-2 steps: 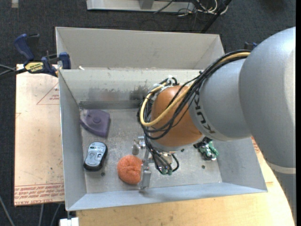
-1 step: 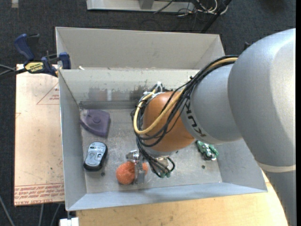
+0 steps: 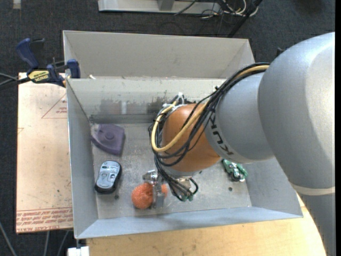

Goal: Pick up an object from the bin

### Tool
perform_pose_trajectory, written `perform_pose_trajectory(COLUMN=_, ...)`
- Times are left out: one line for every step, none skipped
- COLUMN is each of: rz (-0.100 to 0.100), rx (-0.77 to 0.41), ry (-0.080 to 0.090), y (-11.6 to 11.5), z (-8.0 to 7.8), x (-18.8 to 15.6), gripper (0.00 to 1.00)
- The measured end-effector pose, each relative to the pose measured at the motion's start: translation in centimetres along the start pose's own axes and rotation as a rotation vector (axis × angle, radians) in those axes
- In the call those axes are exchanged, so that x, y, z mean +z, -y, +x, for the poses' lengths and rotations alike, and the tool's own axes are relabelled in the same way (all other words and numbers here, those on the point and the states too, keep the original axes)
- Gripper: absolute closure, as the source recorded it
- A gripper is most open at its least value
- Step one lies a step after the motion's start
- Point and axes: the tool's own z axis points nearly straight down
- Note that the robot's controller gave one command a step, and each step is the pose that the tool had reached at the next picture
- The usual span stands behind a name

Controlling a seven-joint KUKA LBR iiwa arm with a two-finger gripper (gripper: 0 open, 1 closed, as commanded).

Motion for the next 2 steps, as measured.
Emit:
perform_pose_trajectory(rz=-0.001, rx=0.031, ry=0.002, y=0.22, z=-1.07, x=-11.86, gripper=1.00)
perform_pose_trajectory(rz=-0.001, rx=0.031, ry=0.001, y=0.22, z=-1.06, x=-11.86, gripper=1.00)
